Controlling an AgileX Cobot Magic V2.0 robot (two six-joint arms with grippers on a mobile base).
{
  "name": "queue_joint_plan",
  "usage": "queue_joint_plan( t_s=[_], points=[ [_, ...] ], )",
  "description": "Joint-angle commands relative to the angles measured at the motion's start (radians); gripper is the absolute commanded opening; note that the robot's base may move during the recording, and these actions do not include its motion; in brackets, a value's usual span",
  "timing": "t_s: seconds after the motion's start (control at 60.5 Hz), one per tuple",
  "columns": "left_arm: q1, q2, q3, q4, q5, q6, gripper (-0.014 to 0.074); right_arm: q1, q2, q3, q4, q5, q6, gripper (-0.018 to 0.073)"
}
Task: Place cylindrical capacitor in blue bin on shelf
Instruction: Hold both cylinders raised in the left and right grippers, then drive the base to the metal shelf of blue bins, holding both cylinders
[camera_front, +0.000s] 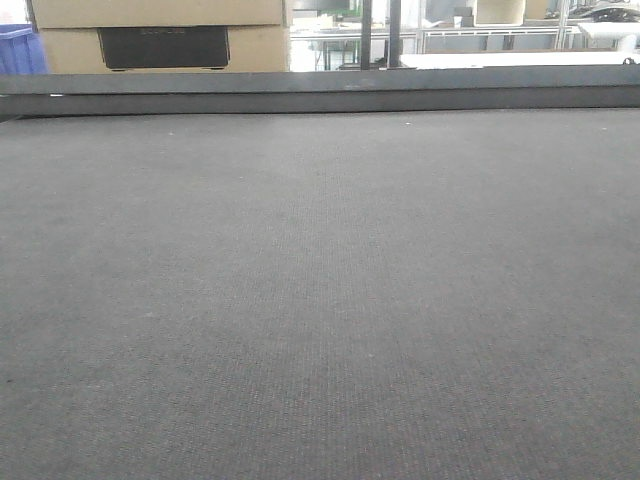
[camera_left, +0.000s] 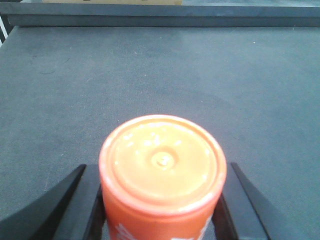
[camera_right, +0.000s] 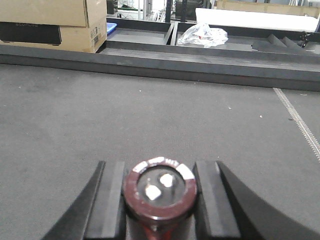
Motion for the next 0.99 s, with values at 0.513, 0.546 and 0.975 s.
queue_joint_plan(
  t_s=[0.513, 0.546, 0.975],
  points=[
    [-0.007, -0.004, 0.0, 0.0, -0.043, 0.0, -0.0111, 0.004, -0.002, -0.008, -0.008, -0.029, -0.003, -0.0162],
    [-0.007, -0.004, 0.0, 0.0, -0.043, 0.0, -0.0111, 0.004, -0.002, -0.008, -0.008, -0.029, -0.003, -0.0162],
    [-0.007, -0.004, 0.0, 0.0, -0.043, 0.0, -0.0111, 0.004, -0.002, -0.008, -0.008, -0.033, -0.003, -0.0162]
  ],
)
